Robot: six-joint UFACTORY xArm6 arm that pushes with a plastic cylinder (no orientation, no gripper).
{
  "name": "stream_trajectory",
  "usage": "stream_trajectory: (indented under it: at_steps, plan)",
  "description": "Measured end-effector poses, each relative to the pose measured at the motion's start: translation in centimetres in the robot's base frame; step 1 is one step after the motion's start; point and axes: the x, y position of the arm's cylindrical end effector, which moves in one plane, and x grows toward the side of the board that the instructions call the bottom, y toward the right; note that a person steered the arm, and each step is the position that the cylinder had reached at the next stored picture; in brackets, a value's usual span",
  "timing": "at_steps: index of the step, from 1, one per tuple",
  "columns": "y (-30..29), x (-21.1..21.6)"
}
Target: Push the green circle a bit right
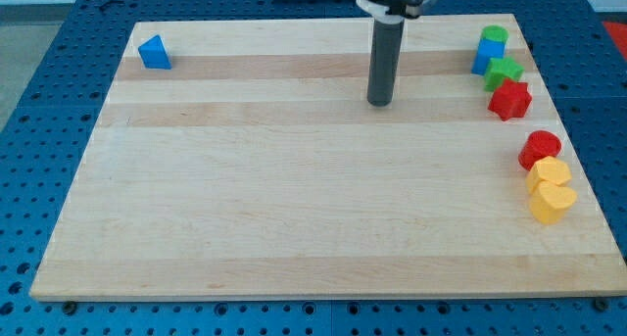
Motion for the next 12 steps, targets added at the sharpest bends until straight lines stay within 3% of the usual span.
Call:
stream_trajectory:
  at_steps: [2,3,4,6,9,12]
  plan:
    - [0.2,-4.1]
    - [3.3,-5.4]
    - [7.7,-5.4]
    - [9.9,-5.7]
    - [16.3,-12.4]
    - [19.5,-12.8]
